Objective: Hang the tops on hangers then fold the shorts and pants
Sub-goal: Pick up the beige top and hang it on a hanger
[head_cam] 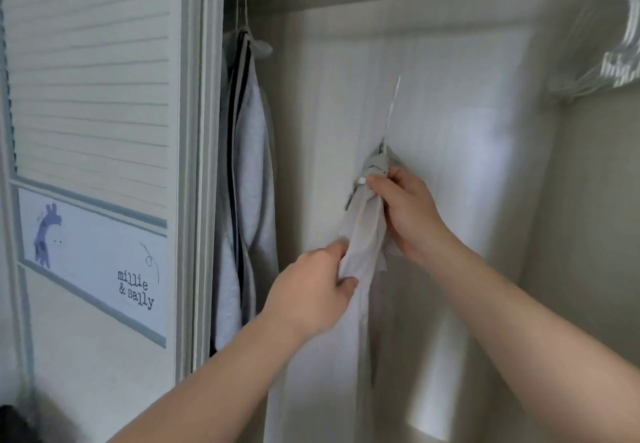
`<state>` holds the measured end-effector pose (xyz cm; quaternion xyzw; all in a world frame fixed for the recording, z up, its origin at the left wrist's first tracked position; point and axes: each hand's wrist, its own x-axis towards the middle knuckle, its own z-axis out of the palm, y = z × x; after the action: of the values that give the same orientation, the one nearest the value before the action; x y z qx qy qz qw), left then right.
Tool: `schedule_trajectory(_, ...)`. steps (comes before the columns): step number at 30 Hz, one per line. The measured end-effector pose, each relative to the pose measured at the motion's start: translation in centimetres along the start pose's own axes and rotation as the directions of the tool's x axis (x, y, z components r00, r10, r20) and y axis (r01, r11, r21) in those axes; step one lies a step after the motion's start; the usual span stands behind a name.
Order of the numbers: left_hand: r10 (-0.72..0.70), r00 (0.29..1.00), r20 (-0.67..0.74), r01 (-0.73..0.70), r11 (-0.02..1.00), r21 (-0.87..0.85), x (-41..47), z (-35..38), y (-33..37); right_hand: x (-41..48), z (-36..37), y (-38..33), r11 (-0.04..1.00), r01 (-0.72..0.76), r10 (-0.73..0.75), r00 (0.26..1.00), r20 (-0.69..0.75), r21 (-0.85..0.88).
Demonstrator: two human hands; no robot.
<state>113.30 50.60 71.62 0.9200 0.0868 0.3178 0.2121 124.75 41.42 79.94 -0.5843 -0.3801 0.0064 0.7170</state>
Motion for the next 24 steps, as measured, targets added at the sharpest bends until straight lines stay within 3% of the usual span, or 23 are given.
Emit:
schedule_trajectory(15,0.096,0.973,-0.208,-0.048,0.973,0.224,21.8,-6.6,2.7,22.9,-2.4,-9.1,0.931,0.36,-0.358,0.933,0.041,-0.052)
schedule_trajectory(19,0.115,0.955,-0.273,-0.039,0.963,0.267,25.3,-8.6,3.5,26.3,-3.2,-11.3,0.921,0.361,-0.364,0.931,0.004,-0.149)
schedule_trajectory(24,0.112,0.945,-0.308,-0.016,0.954,0.3,28.1,-10.2,3.8,28.5,-3.6,-13.0,0.943,0.296,-0.301,0.954,-0.014,-0.153)
